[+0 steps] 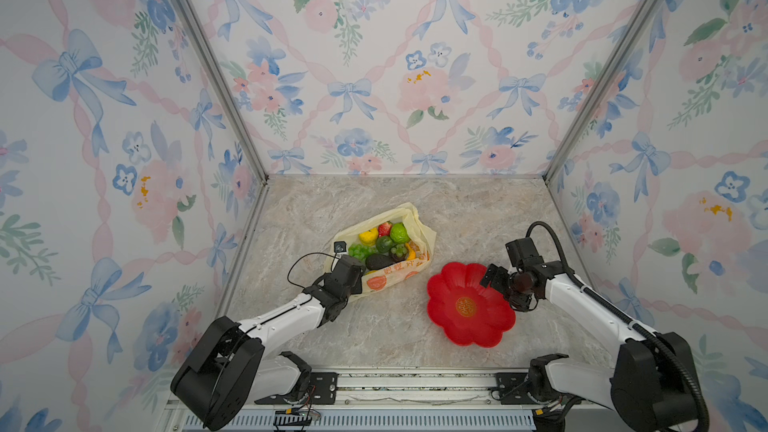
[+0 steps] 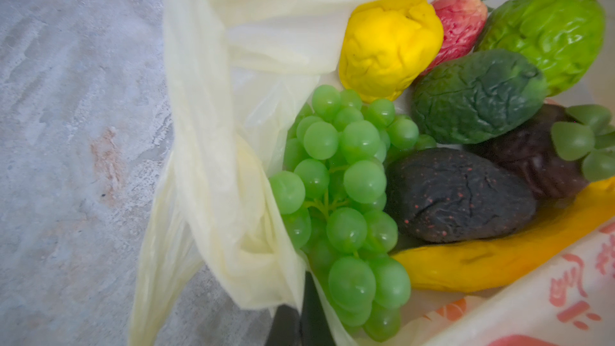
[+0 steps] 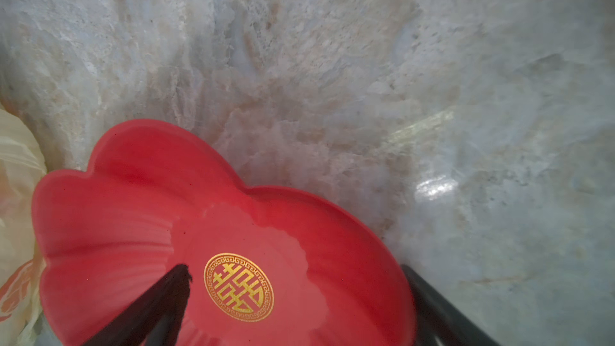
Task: Take fruits out of the plastic bag
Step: Move the plate to the center of the table, then pick up the fruit from the plastic bag.
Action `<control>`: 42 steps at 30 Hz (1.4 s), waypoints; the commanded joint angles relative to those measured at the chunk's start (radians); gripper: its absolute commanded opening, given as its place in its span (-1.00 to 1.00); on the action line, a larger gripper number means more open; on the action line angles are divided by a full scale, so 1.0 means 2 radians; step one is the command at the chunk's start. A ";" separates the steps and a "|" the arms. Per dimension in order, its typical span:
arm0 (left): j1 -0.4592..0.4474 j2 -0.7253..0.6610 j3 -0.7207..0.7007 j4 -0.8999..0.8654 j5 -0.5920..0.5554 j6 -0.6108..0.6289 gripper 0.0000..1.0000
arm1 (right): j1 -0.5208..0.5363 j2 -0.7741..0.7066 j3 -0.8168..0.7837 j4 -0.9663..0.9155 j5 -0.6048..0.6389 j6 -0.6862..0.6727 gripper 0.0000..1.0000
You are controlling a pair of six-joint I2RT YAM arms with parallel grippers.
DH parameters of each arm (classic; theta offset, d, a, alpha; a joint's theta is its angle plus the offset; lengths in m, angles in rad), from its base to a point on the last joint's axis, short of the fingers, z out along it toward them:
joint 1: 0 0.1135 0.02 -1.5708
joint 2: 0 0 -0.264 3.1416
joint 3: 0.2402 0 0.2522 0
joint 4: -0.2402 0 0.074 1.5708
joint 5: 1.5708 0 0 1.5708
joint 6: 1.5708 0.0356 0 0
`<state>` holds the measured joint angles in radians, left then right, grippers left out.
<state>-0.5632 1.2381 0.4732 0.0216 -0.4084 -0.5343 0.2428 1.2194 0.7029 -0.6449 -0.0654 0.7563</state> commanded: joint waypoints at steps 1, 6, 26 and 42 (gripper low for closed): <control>-0.003 -0.002 -0.005 0.008 -0.005 0.008 -1.00 | 0.013 0.000 0.015 -0.036 0.037 0.012 0.94; -0.003 -0.003 -0.005 0.008 -0.004 0.008 -1.00 | 0.019 -0.021 0.042 -0.071 0.082 -0.004 0.94; -0.003 -0.012 -0.009 0.010 -0.005 0.008 -1.00 | 0.218 0.208 0.333 -0.081 0.168 -0.138 1.00; -0.003 -0.022 -0.013 0.012 -0.004 0.007 -1.00 | 0.307 0.384 0.486 -0.038 0.100 -0.170 0.70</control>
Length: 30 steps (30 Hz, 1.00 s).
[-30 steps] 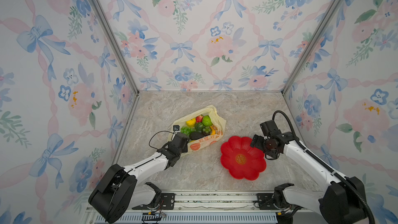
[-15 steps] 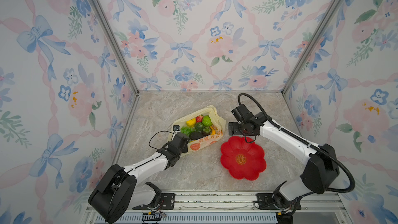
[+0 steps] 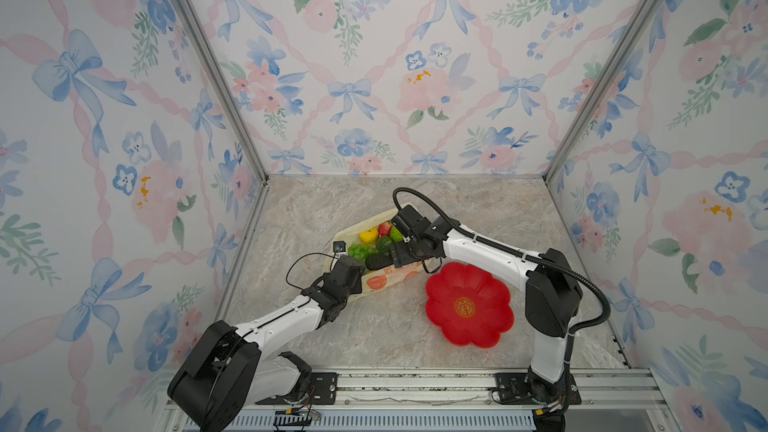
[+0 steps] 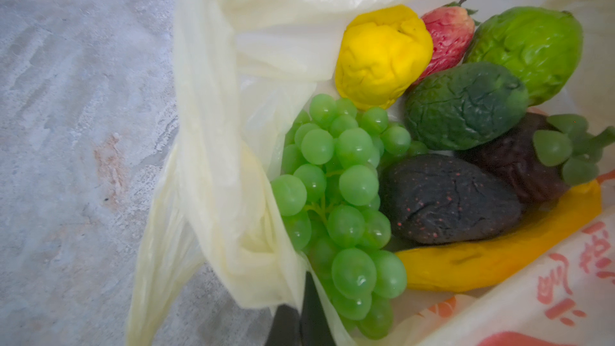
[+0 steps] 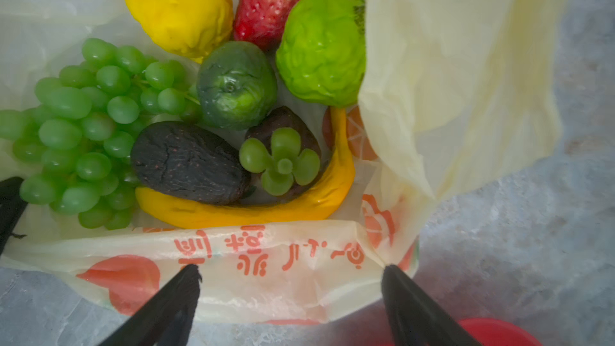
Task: Take fruits out of the plastic bag
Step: Pick up the fruit from the plastic bag.
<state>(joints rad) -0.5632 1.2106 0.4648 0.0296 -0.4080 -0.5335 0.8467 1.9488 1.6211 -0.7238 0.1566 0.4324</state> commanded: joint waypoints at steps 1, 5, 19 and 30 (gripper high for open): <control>-0.003 -0.008 -0.009 0.007 -0.004 0.007 -1.00 | 0.005 0.025 0.033 0.003 -0.010 -0.008 0.68; -0.003 -0.008 -0.008 0.008 -0.002 0.006 -1.00 | 0.002 0.047 0.059 0.004 -0.006 -0.006 0.59; -0.003 -0.013 -0.009 0.007 -0.001 0.008 -1.00 | -0.011 0.131 0.161 0.000 -0.021 -0.001 0.49; -0.003 -0.015 -0.010 0.007 -0.002 0.009 -1.00 | -0.011 0.214 0.266 -0.054 0.005 -0.028 0.38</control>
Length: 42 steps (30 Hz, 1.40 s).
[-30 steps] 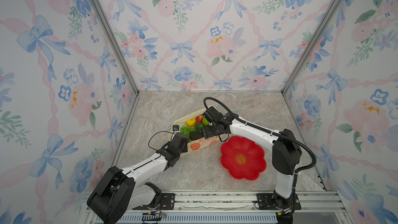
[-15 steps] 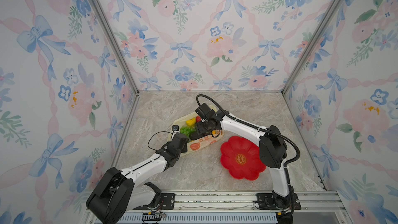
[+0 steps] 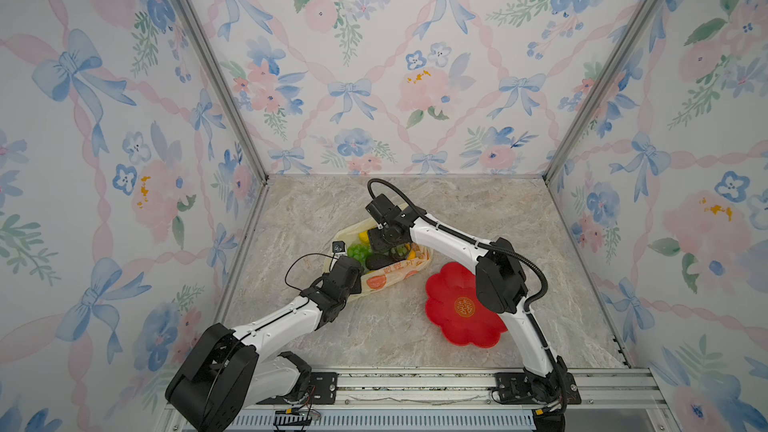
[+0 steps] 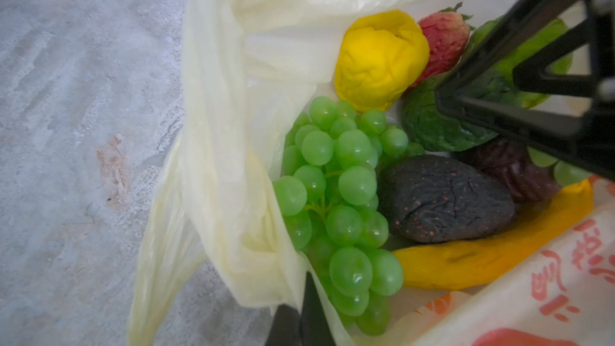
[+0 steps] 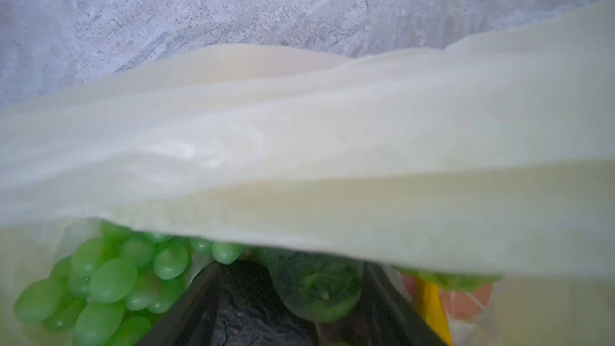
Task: Take fruits out of the plastic bag
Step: Pick up the fruit from the plastic bag.
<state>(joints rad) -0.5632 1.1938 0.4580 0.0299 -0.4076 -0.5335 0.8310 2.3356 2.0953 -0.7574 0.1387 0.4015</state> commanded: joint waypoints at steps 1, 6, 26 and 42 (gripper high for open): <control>-0.003 -0.008 -0.007 0.007 -0.003 0.009 -1.00 | -0.004 0.026 0.035 -0.042 0.016 -0.013 0.38; -0.003 -0.009 -0.008 0.007 -0.003 0.009 -1.00 | -0.003 0.050 0.057 -0.061 0.028 -0.017 0.38; -0.003 -0.007 -0.006 0.007 -0.004 0.009 -1.00 | -0.003 0.075 0.079 -0.072 0.027 -0.021 -0.12; -0.003 -0.004 -0.005 0.007 -0.003 0.011 -1.00 | 0.003 -0.003 0.045 -0.067 0.019 -0.028 -0.14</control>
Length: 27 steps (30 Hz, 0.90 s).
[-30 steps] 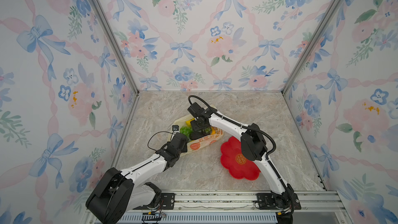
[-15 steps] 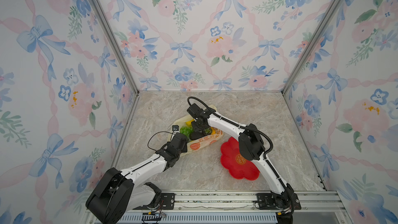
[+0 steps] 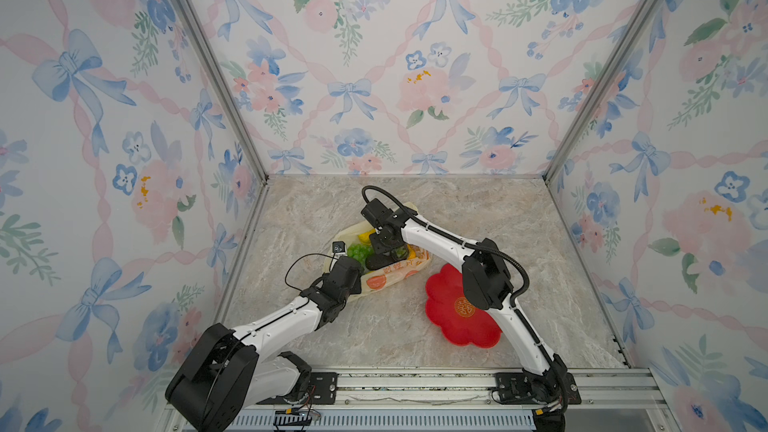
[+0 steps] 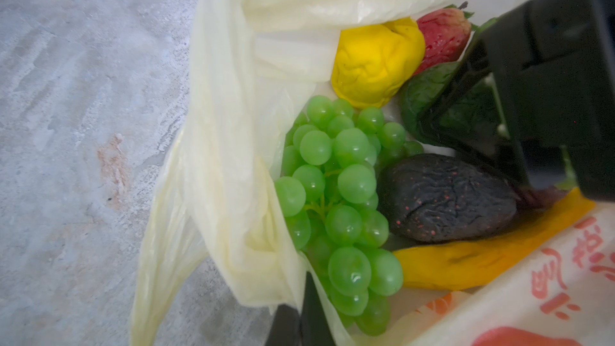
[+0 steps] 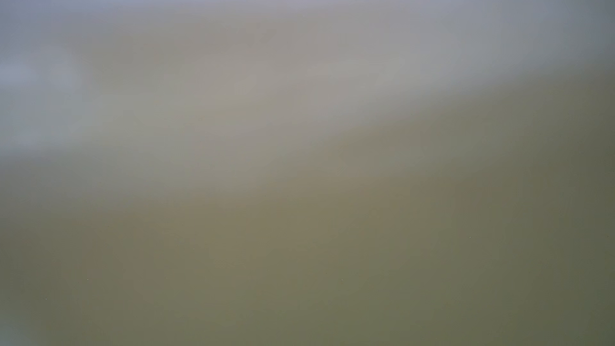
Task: Take fruits out of the plastic bag
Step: Pick up the fruit from the plastic bag.
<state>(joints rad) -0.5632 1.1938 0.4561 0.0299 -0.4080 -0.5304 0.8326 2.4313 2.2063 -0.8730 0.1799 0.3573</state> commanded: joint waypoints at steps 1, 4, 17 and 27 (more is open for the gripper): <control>-0.003 -0.003 -0.004 0.007 -0.003 0.010 -1.00 | 0.002 -0.059 -0.019 -0.007 -0.002 -0.006 -0.14; -0.003 -0.003 -0.004 0.007 -0.003 0.010 -1.00 | 0.000 -0.088 -0.046 0.004 -0.007 -0.006 -0.15; -0.003 0.000 -0.003 0.007 -0.005 0.010 -1.00 | -0.021 -0.244 -0.211 0.048 -0.030 0.005 -0.17; -0.003 0.005 -0.002 0.008 -0.005 0.010 -1.00 | -0.056 -0.374 -0.345 0.051 -0.032 0.018 -0.20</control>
<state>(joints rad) -0.5632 1.1946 0.4561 0.0299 -0.4080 -0.5304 0.7376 1.7428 1.5589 -0.7708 0.1253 0.3737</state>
